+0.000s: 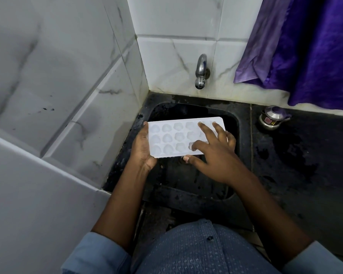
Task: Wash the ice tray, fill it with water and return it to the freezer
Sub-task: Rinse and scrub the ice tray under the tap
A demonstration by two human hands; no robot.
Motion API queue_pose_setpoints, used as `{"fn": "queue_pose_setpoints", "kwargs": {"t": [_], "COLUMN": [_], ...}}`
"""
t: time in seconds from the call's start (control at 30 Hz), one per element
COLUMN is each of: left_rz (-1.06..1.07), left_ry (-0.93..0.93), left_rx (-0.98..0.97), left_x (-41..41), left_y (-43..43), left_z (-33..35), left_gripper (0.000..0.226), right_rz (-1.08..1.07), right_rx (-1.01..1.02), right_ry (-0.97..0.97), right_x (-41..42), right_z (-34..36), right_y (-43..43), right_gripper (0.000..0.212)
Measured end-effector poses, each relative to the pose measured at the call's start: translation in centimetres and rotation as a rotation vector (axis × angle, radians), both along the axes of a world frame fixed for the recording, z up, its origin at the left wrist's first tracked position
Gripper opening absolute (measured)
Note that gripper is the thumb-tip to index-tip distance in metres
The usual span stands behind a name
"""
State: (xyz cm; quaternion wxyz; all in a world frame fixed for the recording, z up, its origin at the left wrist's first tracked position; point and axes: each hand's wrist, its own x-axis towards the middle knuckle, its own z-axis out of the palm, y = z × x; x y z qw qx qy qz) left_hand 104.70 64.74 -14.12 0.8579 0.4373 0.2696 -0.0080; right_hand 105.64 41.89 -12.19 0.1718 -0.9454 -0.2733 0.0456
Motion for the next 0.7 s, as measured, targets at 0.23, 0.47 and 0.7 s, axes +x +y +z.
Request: {"fn": "queue_pose_setpoints", "kwargs": {"t": [0.23, 0.47, 0.7], "left_rz": [0.004, -0.002, 0.003], "left_ry": [-0.006, -0.013, -0.007], "left_rx": [0.016, -0.005, 0.004], "left_x": [0.34, 0.33, 0.36], "left_y": [-0.23, -0.5, -0.36], "left_z": [0.25, 0.44, -0.06], "left_gripper": [0.064, 0.06, 0.064], "right_rz": [-0.001, -0.021, -0.03], "right_rx": [-0.025, -0.014, 0.048], "right_ry": [0.034, 0.052, 0.05], "right_x": [-0.15, 0.04, 0.02], "right_z": [-0.31, -0.34, -0.33], "right_y": [-0.06, 0.02, -0.05], "right_gripper": [0.075, 0.074, 0.07]}}
